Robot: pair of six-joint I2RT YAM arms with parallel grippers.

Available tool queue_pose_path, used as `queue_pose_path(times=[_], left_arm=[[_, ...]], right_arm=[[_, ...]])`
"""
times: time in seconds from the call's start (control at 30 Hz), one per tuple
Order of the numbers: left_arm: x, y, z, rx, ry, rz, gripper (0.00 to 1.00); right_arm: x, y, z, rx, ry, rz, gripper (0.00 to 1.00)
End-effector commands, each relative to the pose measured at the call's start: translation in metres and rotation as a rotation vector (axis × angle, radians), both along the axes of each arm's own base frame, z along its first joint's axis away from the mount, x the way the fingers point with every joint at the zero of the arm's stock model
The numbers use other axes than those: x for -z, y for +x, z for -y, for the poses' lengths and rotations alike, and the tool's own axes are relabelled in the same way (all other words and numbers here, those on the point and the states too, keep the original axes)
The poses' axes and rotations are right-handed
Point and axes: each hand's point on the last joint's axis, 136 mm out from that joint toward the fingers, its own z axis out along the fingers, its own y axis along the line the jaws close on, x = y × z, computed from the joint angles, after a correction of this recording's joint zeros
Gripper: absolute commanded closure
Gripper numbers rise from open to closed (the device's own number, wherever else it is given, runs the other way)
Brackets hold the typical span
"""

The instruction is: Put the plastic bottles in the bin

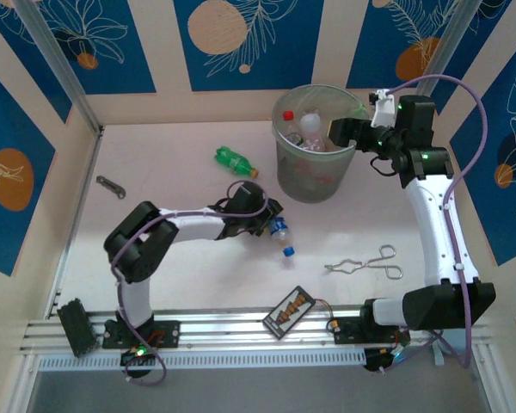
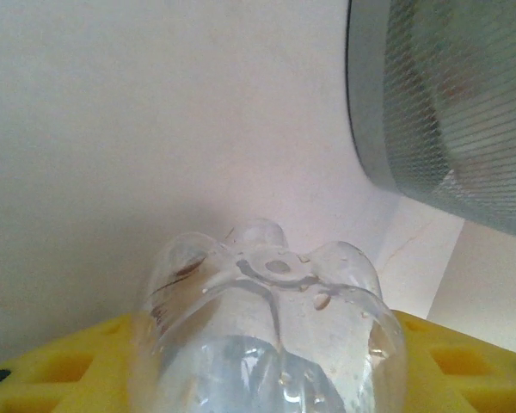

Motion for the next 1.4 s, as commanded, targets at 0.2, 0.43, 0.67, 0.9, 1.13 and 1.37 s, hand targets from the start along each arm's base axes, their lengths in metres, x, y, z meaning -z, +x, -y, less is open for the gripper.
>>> queue_pose_path(times=[0.2,0.43,0.67,0.9,1.13,1.37], left_arm=[[-0.081,0.038,-0.065,-0.073,-0.024,0.252,0.46],[-0.175,0.056,-0.08,-0.01,-0.002,0.443,0.47],[-0.242,0.059,-0.076,0.005,-0.116,0.569,0.47],[-0.268,0.061,-0.071,-0.022,-0.239,0.589,0.47],[-0.274,0.066,-0.062,-0.041,-0.375,0.568,0.48],[-0.267,0.066,-0.063,-0.058,-0.369,0.542,0.47]], right_arm=[[-0.017,-0.035,-0.052,-0.202,0.087,-0.025,0.18],[0.003,-0.06,-0.115,-0.417,0.0,-0.108,0.19],[0.018,-0.067,-0.162,-0.561,0.046,-0.199,0.17],[0.036,-0.06,-0.187,-0.613,0.037,-0.225,0.16],[0.046,-0.046,-0.2,-0.635,0.058,-0.228,0.13],[0.049,-0.03,-0.202,-0.616,0.094,-0.227,0.29]])
